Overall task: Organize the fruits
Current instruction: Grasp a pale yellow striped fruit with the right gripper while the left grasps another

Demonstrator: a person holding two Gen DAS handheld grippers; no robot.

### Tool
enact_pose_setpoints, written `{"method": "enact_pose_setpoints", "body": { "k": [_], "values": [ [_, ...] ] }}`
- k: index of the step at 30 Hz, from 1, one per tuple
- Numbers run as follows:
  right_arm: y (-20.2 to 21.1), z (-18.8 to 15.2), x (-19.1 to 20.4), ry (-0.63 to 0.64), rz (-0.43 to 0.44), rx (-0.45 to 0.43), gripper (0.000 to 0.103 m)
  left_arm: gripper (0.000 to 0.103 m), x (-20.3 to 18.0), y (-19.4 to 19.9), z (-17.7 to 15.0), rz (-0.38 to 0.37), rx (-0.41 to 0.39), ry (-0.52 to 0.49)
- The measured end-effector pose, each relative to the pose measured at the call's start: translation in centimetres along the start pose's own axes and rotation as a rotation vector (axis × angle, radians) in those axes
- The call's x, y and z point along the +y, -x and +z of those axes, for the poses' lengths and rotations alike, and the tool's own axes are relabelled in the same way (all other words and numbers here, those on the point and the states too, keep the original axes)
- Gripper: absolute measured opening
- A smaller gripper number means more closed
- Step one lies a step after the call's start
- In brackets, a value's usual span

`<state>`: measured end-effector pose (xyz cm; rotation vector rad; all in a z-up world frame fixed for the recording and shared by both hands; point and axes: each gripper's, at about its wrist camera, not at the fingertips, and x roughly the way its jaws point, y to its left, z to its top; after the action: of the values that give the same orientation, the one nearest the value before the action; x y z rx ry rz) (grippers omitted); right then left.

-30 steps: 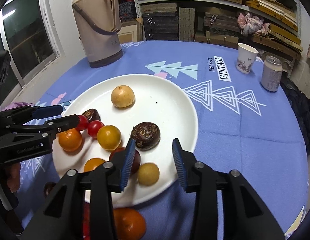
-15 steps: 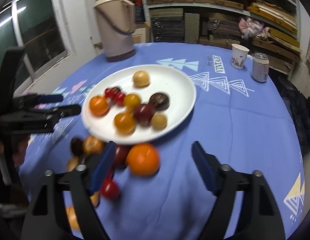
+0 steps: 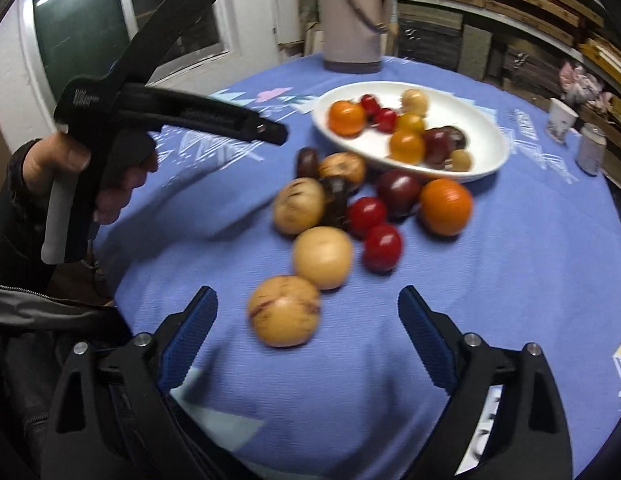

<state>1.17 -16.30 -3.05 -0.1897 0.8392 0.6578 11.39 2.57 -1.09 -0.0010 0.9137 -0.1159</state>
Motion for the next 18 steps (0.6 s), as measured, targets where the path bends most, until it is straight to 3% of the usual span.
{"method": "enact_pose_setpoints", "body": {
  "k": [5,8,18],
  "values": [
    [-1.9,-0.2,1.1,0.013,0.025,0.056,0.061,0.091,0.1,0.7,-0.5,0.004,-0.003,-0.004],
    [-2.8,-0.4,1.2,0.018,-0.012,0.065,0.045,0.091,-0.3,0.6,-0.6,-0.009,0.003,-0.011],
    [-3.1,-0.8,0.1,-0.015,0.01,0.059,0.045,0.091,-2.8,-0.2,-1.5,-0.087,0.042,-0.066]
  ]
}}
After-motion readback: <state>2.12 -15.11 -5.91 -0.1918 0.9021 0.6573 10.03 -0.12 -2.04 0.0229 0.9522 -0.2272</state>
